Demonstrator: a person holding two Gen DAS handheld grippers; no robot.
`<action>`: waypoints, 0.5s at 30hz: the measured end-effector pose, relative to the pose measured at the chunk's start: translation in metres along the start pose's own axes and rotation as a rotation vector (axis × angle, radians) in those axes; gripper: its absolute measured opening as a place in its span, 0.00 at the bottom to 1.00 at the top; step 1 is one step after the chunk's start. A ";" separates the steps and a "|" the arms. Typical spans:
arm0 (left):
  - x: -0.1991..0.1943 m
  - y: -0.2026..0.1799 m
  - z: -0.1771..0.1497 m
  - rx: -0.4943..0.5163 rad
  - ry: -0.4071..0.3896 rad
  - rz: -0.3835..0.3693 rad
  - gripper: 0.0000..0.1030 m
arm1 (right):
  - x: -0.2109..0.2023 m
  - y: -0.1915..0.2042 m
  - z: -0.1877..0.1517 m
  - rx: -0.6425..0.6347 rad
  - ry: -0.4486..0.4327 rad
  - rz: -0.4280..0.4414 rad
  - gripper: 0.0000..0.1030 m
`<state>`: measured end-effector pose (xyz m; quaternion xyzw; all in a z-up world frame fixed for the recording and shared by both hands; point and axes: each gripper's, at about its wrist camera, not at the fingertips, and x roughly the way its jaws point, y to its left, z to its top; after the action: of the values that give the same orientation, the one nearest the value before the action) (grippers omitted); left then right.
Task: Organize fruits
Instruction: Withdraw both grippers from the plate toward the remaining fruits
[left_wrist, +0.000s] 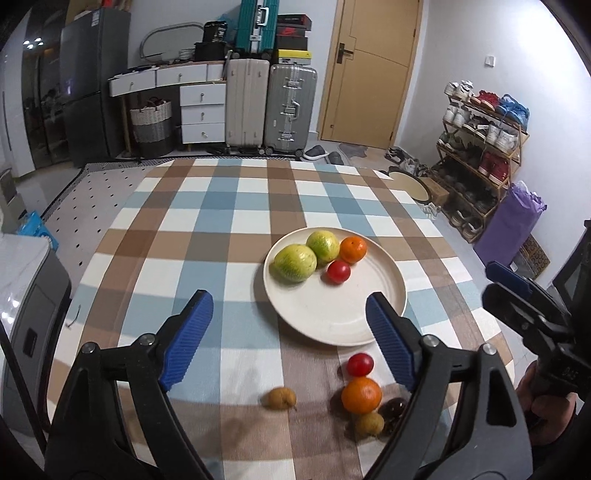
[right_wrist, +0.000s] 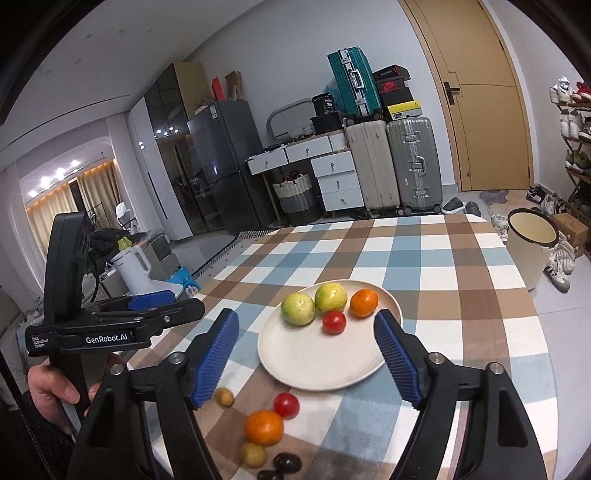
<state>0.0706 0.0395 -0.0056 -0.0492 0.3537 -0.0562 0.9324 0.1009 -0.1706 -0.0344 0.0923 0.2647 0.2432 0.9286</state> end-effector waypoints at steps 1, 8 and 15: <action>-0.004 0.001 -0.004 -0.003 0.000 -0.007 0.82 | -0.003 0.001 -0.002 0.001 -0.004 -0.001 0.83; -0.027 0.004 -0.027 -0.025 -0.027 -0.010 0.89 | -0.022 0.008 -0.015 0.012 -0.013 -0.015 0.88; -0.045 0.011 -0.052 -0.051 -0.056 -0.009 0.99 | -0.035 0.020 -0.031 -0.018 -0.005 -0.041 0.95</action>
<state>0.0033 0.0537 -0.0160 -0.0760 0.3283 -0.0499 0.9402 0.0504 -0.1697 -0.0386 0.0790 0.2620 0.2262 0.9348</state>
